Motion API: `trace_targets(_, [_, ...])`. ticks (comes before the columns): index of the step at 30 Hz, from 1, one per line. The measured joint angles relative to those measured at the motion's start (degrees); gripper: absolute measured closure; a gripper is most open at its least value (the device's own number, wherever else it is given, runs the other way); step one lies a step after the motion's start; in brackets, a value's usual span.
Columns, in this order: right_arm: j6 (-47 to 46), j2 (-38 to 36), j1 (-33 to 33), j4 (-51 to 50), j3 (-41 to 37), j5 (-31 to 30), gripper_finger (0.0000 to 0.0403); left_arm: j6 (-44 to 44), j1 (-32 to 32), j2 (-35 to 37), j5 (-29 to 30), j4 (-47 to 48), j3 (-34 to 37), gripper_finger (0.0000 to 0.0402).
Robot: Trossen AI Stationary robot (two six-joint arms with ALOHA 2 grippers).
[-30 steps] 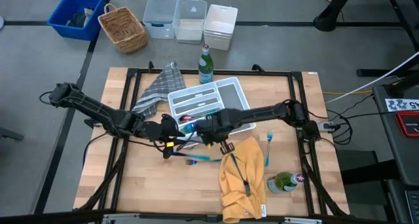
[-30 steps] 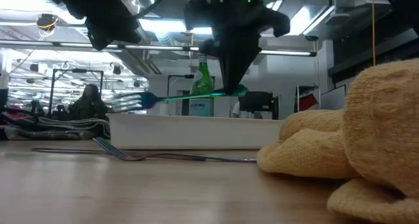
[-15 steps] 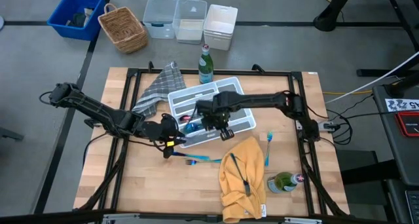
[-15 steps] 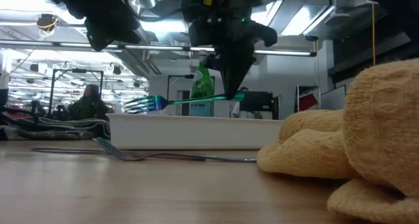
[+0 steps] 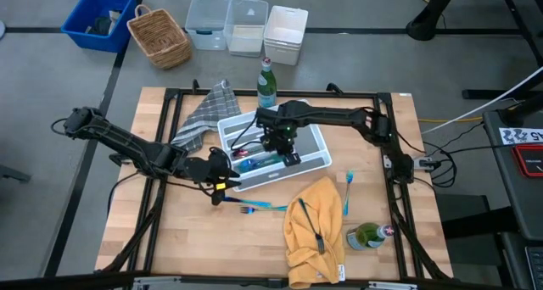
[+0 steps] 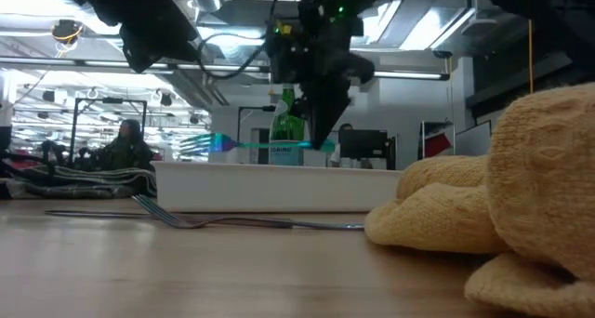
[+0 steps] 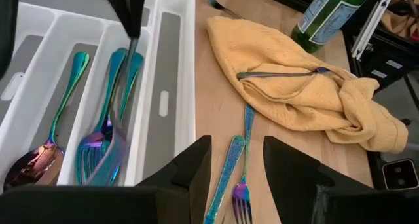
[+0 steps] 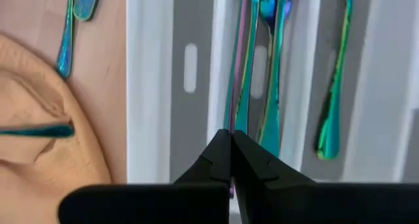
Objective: Sort silverware
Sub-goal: Put the fork in the silverware tray
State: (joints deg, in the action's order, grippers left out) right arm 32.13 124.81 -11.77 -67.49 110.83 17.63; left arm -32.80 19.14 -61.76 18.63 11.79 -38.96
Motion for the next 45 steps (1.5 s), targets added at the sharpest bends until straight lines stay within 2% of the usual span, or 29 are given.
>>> trace_targets(13, [2.9,4.6,-0.4,1.4,0.0,-0.7,0.0398,0.2,-0.1,0.0,0.2,-0.4,0.0,0.0274])
trace_targets(21, [2.7,5.1,0.0,2.8,0.0,-6.2,0.0395,0.2,-0.1,0.0,0.2,-0.3,0.0,0.0274])
trace_targets(28, [1.7,5.1,-0.2,3.1,0.0,-10.4,0.0345,0.2,0.0,0.0,0.2,-0.4,0.0,0.0274])
trace_targets(33, [-2.3,5.1,-0.1,3.0,0.0,-10.6,0.0311,0.2,0.0,0.0,0.2,-0.4,0.0,0.0274])
trace_targets(38, [-7.7,5.1,0.4,2.3,0.0,-10.6,0.0310,-0.2,0.0,0.0,0.2,-1.0,0.0,0.0274])
trace_targets(45, [-8.8,3.9,3.3,-1.1,2.1,-10.6,0.0319,1.7,1.2,-0.7,0.1,-5.3,0.0,0.0274])
